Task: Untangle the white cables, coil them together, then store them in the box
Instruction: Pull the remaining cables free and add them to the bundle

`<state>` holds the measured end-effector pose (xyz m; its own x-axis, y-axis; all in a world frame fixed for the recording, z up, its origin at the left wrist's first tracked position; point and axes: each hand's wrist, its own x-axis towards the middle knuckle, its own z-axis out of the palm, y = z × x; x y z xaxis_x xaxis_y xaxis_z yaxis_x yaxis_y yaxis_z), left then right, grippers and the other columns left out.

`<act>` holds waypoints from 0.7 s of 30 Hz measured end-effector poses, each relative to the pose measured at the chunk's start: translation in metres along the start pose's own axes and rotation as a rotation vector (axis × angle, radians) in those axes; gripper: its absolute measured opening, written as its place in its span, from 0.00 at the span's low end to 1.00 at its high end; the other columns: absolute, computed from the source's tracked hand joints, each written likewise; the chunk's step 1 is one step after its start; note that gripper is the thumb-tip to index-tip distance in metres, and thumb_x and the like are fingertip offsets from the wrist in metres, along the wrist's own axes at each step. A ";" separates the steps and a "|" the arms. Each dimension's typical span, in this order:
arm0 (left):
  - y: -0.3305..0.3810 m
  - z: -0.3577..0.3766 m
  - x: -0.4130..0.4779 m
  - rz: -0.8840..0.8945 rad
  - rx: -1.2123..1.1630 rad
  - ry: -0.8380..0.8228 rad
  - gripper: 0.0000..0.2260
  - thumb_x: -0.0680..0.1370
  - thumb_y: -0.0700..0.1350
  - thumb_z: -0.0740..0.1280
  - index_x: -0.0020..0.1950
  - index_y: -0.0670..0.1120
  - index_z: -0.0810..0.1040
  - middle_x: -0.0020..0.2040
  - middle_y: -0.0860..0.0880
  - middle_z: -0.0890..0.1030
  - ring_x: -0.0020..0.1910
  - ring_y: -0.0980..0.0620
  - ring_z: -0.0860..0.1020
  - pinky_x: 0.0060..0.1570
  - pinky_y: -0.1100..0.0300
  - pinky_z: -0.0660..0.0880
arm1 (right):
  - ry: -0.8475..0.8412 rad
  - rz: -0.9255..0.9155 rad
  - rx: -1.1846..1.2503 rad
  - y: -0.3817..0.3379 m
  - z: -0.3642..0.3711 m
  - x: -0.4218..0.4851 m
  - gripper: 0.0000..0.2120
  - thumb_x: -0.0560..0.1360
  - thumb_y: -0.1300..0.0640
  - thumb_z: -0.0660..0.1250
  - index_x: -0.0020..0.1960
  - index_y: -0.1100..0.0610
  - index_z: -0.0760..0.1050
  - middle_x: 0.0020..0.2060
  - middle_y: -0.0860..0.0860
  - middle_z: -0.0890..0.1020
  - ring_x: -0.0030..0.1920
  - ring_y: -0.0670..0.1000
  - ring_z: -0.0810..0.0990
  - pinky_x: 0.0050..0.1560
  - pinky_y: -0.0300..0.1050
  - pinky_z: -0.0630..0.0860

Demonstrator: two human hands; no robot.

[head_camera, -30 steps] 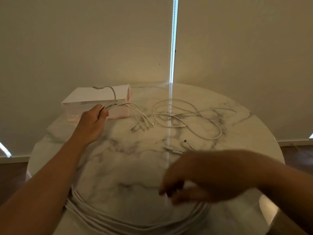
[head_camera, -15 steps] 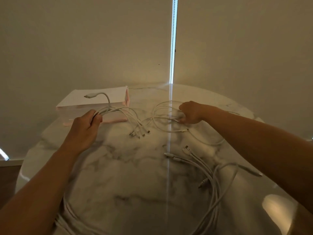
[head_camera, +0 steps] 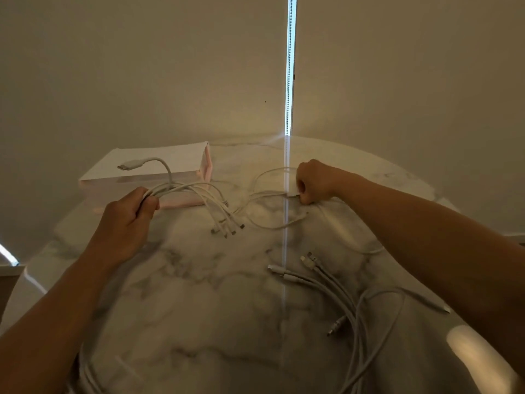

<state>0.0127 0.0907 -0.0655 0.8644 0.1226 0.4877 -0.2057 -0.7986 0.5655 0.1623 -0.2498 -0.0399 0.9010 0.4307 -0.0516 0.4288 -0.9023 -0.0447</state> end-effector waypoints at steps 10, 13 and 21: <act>0.004 0.004 0.003 -0.009 0.072 -0.062 0.10 0.82 0.42 0.59 0.42 0.43 0.73 0.34 0.44 0.74 0.32 0.48 0.71 0.34 0.57 0.64 | 0.155 0.374 -0.027 0.061 0.002 -0.006 0.15 0.79 0.51 0.64 0.57 0.62 0.70 0.55 0.60 0.75 0.55 0.62 0.77 0.49 0.51 0.72; 0.001 0.008 0.004 0.030 0.144 -0.169 0.09 0.82 0.44 0.59 0.42 0.48 0.73 0.34 0.48 0.76 0.34 0.50 0.74 0.35 0.55 0.68 | 0.166 0.306 -0.086 0.046 -0.003 -0.006 0.20 0.78 0.46 0.63 0.60 0.61 0.71 0.56 0.58 0.76 0.57 0.61 0.76 0.54 0.54 0.75; -0.001 0.007 0.003 0.065 0.258 -0.279 0.11 0.82 0.52 0.55 0.42 0.52 0.69 0.37 0.50 0.77 0.37 0.47 0.75 0.40 0.47 0.73 | 0.068 -0.078 0.102 -0.018 0.006 -0.021 0.22 0.74 0.37 0.66 0.50 0.57 0.81 0.47 0.53 0.83 0.49 0.53 0.81 0.45 0.44 0.75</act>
<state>0.0189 0.0880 -0.0690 0.9523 -0.0702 0.2971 -0.1732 -0.9257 0.3362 0.1352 -0.2424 -0.0442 0.8690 0.4942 0.0238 0.4920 -0.8580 -0.1472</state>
